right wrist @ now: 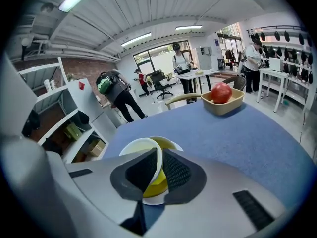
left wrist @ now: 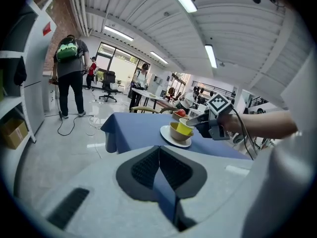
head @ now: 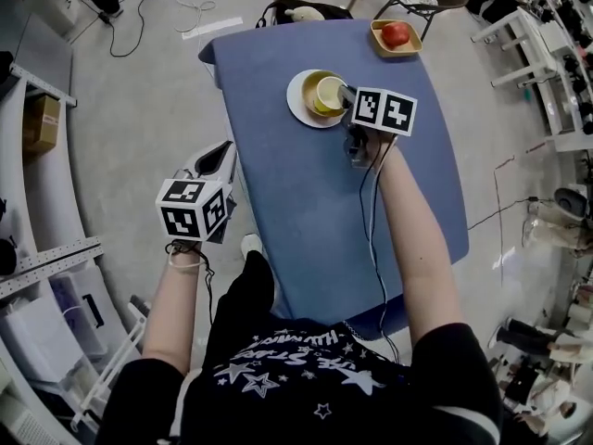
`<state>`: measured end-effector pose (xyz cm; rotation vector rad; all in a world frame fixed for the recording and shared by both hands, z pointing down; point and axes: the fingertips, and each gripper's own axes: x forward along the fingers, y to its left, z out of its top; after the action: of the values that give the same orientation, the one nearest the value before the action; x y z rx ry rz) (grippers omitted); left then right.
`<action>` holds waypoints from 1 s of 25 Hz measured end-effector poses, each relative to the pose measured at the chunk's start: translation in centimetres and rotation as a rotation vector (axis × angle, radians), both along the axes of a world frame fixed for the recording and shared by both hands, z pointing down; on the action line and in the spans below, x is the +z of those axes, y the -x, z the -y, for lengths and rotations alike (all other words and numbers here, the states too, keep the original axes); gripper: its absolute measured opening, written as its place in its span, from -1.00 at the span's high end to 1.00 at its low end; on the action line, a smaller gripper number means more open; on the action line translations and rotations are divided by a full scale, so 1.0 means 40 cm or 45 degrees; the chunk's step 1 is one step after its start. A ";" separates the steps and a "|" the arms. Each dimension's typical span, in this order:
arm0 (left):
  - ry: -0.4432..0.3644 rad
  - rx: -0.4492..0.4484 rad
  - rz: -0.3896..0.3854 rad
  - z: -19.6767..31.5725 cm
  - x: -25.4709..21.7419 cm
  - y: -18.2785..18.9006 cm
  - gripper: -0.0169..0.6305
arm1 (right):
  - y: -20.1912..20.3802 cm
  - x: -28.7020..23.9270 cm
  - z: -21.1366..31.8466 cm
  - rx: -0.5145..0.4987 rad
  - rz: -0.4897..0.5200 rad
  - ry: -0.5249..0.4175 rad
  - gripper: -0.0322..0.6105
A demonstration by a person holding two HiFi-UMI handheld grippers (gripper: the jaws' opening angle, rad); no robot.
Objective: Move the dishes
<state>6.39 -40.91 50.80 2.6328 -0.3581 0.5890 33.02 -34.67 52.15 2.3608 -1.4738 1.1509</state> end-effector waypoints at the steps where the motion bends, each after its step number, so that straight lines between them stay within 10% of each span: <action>1: 0.006 0.001 -0.003 0.005 0.002 -0.002 0.89 | 0.000 -0.003 0.001 -0.004 -0.001 0.003 0.78; 13: -0.064 -0.055 -0.024 0.100 -0.009 0.018 0.89 | 0.052 -0.172 0.153 -0.156 -0.053 -0.147 0.79; 25: -0.040 -0.163 -0.012 0.205 0.027 0.088 0.89 | 0.092 -0.050 0.380 -0.391 -0.039 0.026 0.79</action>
<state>2.88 -49.10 51.86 2.6178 -0.5324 0.5327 29.33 -49.88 50.13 2.0343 -1.7277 1.0411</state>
